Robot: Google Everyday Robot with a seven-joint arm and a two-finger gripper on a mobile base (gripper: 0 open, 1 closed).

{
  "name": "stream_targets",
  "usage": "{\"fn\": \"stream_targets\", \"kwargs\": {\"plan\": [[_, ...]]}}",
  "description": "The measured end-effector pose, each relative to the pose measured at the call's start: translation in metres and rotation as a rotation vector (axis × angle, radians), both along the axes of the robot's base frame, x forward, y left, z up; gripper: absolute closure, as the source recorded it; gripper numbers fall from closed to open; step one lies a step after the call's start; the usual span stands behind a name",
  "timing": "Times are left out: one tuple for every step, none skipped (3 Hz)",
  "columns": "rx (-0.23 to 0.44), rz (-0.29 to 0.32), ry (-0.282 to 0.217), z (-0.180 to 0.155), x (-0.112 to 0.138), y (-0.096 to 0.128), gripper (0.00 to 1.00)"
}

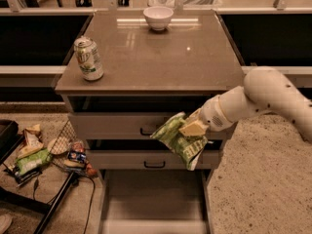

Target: Pick green jalapeno chip bag from bottom drawer and place on counter

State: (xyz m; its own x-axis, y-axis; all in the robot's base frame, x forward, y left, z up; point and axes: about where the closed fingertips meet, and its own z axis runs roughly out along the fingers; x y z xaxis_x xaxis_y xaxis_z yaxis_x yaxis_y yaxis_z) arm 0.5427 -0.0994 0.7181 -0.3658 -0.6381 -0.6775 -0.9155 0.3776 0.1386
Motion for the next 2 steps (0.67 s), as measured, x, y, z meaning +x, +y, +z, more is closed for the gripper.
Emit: {"fn": "stream_targets", "kwargs": {"plan": [[-0.041,0.019,-0.044,0.069,0.004,0.011,1.0],[-0.119,0.001,-0.081,0.143,0.024,0.014,1.0]]}}
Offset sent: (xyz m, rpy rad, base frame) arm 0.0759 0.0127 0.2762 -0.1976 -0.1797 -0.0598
